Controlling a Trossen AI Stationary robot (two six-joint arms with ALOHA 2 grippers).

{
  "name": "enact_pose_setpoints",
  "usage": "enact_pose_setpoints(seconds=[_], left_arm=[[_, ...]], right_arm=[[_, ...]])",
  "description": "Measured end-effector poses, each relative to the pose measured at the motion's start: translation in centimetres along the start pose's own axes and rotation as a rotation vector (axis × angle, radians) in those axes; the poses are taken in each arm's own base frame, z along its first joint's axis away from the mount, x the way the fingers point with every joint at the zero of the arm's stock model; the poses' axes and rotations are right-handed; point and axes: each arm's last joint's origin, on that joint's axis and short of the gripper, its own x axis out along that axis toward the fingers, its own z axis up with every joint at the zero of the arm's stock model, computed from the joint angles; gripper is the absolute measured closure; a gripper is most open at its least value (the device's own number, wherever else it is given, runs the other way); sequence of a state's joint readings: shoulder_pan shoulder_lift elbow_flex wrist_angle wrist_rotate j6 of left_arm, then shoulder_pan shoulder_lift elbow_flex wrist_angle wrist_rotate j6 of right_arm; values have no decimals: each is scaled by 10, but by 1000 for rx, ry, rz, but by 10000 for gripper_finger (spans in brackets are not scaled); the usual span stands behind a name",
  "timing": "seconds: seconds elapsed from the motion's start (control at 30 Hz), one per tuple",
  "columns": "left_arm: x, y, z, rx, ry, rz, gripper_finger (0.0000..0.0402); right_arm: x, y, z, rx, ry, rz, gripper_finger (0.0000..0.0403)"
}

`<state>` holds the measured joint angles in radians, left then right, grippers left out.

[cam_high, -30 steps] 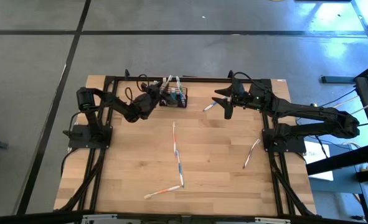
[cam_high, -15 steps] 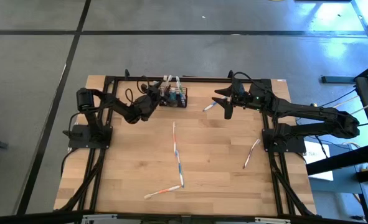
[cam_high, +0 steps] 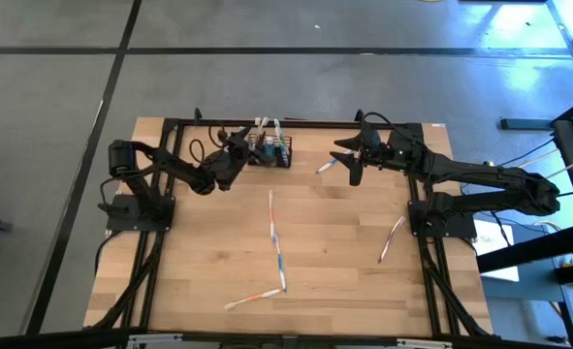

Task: Pick & Place toothbrushing station
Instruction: Put the violet toothbrush into the black wire organizer

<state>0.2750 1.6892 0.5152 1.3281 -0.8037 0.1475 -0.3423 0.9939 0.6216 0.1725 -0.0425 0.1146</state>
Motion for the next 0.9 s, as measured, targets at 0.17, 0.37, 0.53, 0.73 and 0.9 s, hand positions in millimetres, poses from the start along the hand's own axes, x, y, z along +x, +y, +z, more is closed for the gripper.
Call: enact_pose_setpoints(seconds=[0.17,0.37,0.53,0.73,0.9], left_arm=[[-11,-6,17,9,-39,-25,183],[-36,-17,43,24,-82,-107,185],[-62,-27,52,82,-35,-155,187],[-93,-39,51,161,48,-211,189],[-117,-47,46,165,98,-269,189]], right_arm=[[0,0,-1,1,10,-1,211],[0,0,-3,58,29,-1,211],[-1,-1,-10,93,106,-14,211],[-2,-2,-19,164,198,-35,211],[-5,-2,-31,271,332,-37,211]])
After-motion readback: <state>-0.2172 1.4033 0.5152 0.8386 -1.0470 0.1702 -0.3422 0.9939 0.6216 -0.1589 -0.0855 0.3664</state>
